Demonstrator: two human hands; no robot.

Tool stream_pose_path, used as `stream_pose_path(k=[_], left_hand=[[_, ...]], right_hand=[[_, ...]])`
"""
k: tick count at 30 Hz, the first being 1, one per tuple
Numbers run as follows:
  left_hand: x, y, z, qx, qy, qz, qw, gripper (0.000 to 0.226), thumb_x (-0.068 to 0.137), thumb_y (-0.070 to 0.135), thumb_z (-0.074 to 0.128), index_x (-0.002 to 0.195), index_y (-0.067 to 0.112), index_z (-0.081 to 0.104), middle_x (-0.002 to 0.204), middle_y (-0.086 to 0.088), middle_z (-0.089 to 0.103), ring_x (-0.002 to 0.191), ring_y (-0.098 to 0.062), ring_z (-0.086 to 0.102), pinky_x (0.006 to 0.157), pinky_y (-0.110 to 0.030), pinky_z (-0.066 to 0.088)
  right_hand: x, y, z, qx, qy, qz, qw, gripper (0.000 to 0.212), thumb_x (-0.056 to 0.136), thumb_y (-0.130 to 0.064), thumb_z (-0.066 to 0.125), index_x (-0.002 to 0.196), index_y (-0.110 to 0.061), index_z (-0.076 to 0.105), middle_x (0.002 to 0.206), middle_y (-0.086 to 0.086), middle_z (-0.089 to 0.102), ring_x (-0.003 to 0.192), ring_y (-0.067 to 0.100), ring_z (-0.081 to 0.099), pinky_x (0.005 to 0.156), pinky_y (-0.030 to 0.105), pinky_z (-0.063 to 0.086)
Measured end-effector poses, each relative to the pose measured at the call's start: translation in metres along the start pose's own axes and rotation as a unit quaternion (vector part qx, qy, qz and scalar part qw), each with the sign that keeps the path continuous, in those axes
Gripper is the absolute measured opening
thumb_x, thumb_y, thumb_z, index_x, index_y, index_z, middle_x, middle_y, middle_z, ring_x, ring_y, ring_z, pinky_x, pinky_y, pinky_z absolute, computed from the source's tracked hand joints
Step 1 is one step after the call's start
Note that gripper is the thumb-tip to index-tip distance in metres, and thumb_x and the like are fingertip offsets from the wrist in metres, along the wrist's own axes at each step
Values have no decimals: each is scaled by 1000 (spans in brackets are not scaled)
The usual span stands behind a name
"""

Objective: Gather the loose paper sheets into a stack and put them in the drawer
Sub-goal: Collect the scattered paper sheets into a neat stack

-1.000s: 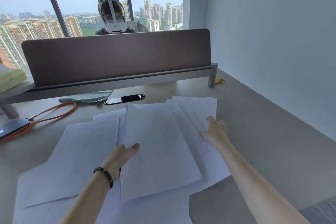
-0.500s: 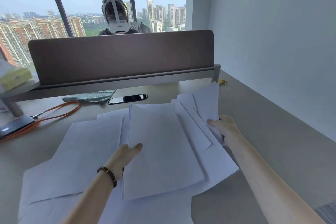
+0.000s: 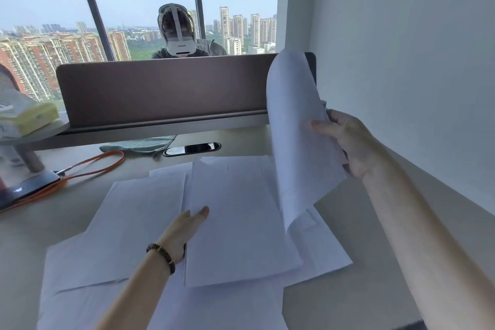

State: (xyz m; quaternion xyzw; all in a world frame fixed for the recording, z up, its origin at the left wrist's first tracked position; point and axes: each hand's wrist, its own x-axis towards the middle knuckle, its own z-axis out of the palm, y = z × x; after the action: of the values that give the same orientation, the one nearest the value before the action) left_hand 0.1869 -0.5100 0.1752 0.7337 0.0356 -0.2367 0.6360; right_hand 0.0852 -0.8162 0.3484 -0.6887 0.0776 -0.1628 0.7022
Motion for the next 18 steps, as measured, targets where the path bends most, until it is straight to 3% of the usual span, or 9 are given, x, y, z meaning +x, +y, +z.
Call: stream_pose_path(k=[2,3,4,6,8,9,12,16,18], left_hand=[[-7,8,-1,-20,-5,-1,1000,49,89,48,66,118,10,60,105,3,72,104,-17,70,84,-25,54],[-7,9,-3,-25,-5,-11,1000,68,83,58,68,129,9,57,118,-2,69,111,-24,67,93,-34,53],[-5,9,-4,-25,-2,-15,1000,73,83,61,65,134,10,55,118,-7,68,105,-27,69,92,-40,56],[-9,13,-5,-25,9,-5,1000,61,91,58,54,130,11,57,107,-7,70,81,-19,74,69,-32,60],[-10,15,-3,-32,-5,-11,999,66,89,64,51,132,15,55,117,-3,68,88,-13,71,62,-26,55],[-12,16,-2,-22,-4,-14,1000,68,86,67,51,128,14,59,115,-2,71,92,-15,70,64,-26,55],[-8,12,-4,-47,-29,2,998,46,90,58,55,108,17,67,85,2,78,73,-15,75,55,-23,56],[-8,9,-6,-43,-12,-7,999,82,67,54,84,131,10,58,117,-9,73,102,-29,72,88,-45,59],[-11,9,-5,-38,-27,-3,999,71,73,35,86,131,3,59,111,-15,75,96,-33,74,82,-47,60]], right_hand=[[0,2,2,-3,1,11,1000,26,91,-11,69,117,-9,70,109,11,76,91,30,73,81,43,60],[1,8,3,-17,11,23,1000,27,90,-10,70,117,-7,70,109,13,76,90,31,74,79,42,60],[2,19,4,-35,21,38,998,27,90,-8,70,117,-4,69,108,15,76,88,31,74,75,41,62],[2,47,5,-64,30,80,994,27,88,-4,71,115,2,68,105,17,76,76,27,76,61,35,62],[-3,80,5,-77,27,123,989,26,86,-1,73,111,3,69,102,17,76,66,21,76,54,31,60],[-7,96,6,-85,25,144,986,27,85,2,73,111,5,69,100,17,76,65,21,76,54,32,60],[-14,135,10,-118,0,204,972,32,83,4,74,115,3,69,101,16,76,80,27,76,69,38,62],[-20,155,28,-170,-53,226,958,21,92,2,63,109,-4,73,103,10,77,96,26,73,92,39,57],[-22,156,39,-208,-71,203,954,20,95,-1,57,92,-8,75,93,3,76,89,19,72,84,28,54]])
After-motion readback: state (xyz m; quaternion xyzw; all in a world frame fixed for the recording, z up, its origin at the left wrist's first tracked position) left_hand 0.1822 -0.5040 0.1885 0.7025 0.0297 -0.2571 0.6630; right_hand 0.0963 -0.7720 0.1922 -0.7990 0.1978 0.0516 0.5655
